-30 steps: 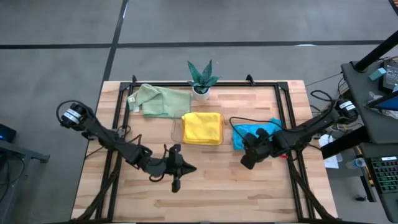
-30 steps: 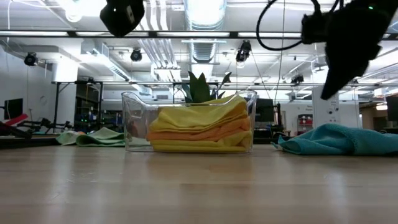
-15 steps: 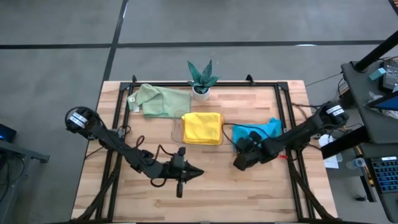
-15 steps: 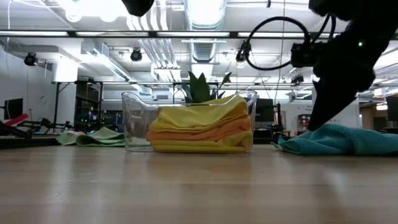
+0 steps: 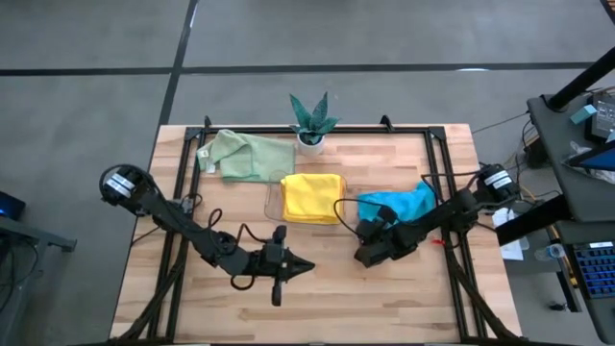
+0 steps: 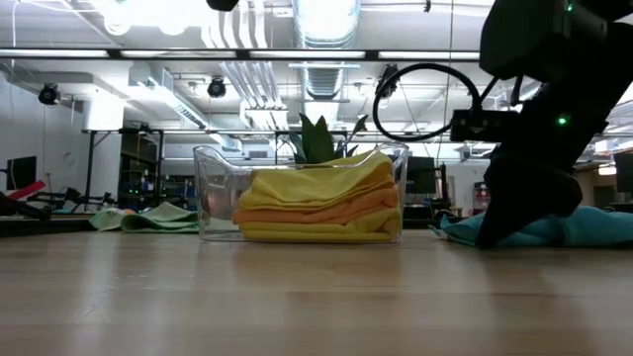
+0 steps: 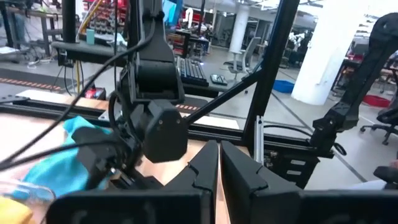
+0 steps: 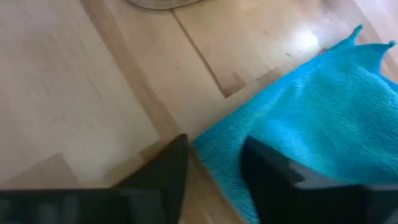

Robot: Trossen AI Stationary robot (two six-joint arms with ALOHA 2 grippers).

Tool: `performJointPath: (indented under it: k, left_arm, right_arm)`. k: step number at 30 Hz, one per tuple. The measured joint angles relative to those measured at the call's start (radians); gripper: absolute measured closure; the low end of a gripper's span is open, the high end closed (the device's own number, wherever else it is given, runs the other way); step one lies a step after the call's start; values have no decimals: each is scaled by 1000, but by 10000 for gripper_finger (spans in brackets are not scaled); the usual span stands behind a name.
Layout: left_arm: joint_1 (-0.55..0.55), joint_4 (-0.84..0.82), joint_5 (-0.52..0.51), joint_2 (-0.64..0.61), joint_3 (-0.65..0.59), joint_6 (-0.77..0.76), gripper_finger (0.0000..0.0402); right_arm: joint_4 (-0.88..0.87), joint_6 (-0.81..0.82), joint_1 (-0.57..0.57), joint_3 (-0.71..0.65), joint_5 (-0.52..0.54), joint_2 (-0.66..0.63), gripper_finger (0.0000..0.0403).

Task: Fold microfiber towels
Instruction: Fold the blue microfiber towel

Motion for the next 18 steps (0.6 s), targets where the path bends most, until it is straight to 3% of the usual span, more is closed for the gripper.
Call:
performJointPath:
  k: [4, 15, 18]
  left_arm:
    - [8, 1, 0, -2, 0, 0, 398]
    - [43, -1, 0, -3, -3, 0, 398]
    - [46, -2, 1, -3, -6, -1, 398]
  right_arm:
    - [-21, -82, 10, -5, -12, -36, 376]
    - [-28, -286, 144, -1, -194, -296, 394]
    - [8, -291, 193, -1, -198, -349, 394]
